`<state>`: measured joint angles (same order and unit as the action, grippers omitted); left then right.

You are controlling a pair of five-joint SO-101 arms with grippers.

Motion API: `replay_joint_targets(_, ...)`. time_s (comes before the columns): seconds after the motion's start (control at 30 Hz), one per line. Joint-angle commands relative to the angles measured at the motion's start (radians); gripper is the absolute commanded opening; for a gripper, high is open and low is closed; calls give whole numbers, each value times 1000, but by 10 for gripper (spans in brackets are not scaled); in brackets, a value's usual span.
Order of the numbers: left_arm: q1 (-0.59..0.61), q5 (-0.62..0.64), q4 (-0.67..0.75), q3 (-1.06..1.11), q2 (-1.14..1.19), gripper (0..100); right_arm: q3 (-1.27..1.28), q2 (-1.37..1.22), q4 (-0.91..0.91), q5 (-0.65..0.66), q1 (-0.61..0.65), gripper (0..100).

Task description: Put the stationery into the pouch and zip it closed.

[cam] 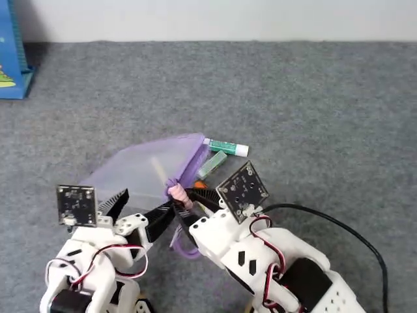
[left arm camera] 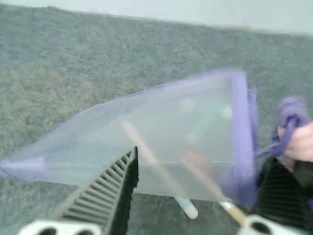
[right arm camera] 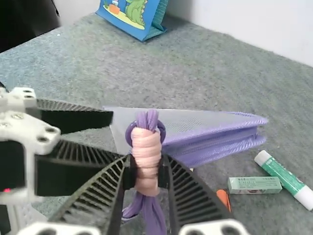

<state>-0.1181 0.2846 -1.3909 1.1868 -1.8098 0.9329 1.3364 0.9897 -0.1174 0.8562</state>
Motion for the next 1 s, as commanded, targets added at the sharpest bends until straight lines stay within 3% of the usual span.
replay_joint_targets(0.0,46,-25,28,-2,-12,375,-46,33,-15,5,10,8)
replay_joint_targets(0.3,101,-89,15,31,-12,369,-58,122,19,81,-44,8)
replay_joint_targets(0.63,97,-133,21,31,-12,159,-58,133,107,81,-125,8)
replay_joint_targets(0.97,100,-138,25,28,-12,51,-49,122,188,75,-120,8)
